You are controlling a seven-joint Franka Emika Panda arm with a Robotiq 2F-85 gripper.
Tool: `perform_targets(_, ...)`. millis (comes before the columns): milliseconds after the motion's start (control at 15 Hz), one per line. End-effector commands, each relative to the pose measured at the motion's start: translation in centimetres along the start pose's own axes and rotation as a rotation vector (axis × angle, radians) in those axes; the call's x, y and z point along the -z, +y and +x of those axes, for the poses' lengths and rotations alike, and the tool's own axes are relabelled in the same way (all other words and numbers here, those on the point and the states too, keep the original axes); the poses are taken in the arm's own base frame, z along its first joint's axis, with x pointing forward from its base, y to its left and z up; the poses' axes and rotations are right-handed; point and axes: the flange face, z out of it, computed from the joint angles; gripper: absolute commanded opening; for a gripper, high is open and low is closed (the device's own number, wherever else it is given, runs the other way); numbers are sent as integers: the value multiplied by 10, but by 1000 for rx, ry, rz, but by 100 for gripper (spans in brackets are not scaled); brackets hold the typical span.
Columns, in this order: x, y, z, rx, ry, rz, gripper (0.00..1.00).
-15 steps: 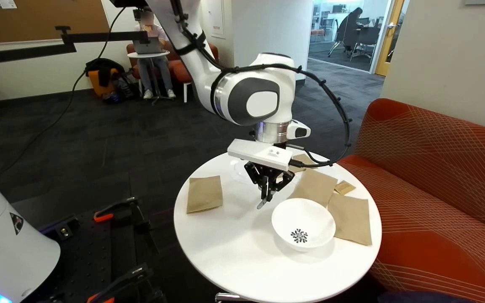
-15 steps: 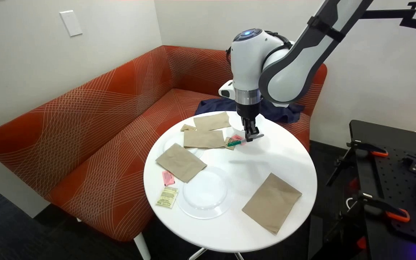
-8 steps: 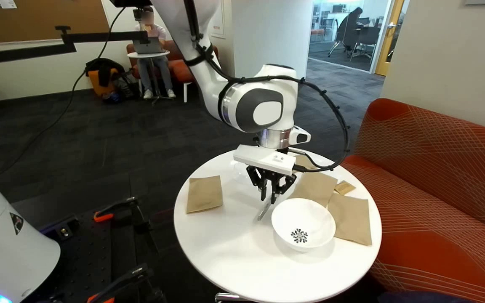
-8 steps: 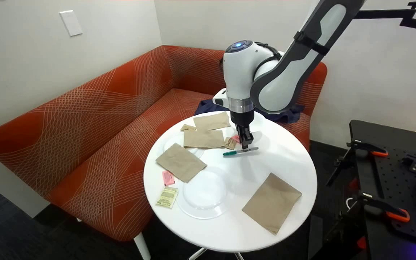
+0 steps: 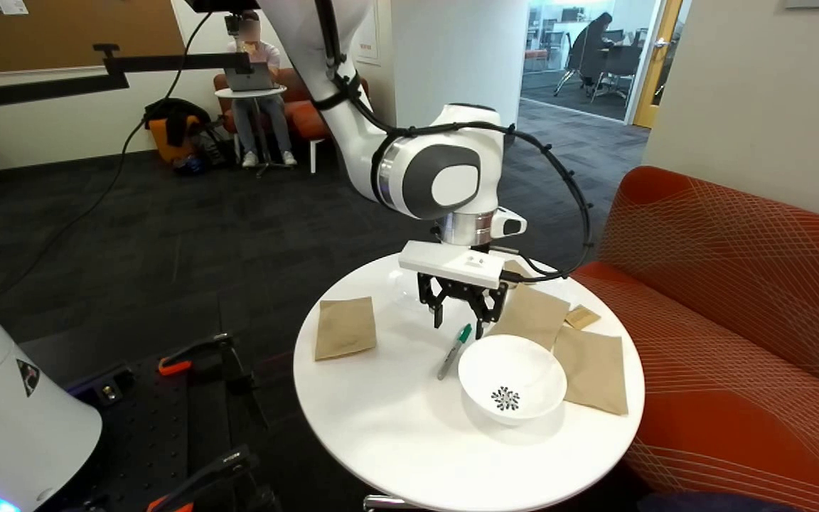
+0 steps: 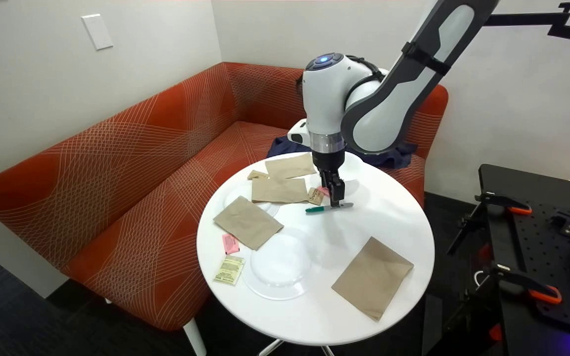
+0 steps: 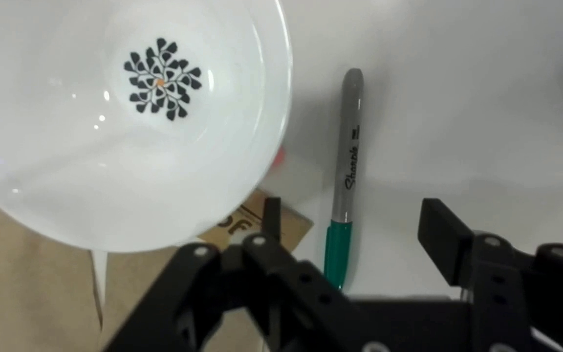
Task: Take the green marker out of the white bowl
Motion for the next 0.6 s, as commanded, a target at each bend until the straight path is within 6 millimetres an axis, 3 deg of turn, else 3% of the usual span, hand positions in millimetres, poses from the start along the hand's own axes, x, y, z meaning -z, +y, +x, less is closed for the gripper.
perform_targets(0,22,-4,0,42,10,-39,43)
perform_targets(200,45,-8,-3,61,31,-83,48)
perform_targets(333,64,-12,-8,77,51,-118,70)
perform_targets(533,94,-19,-18,82,82,-153,92)
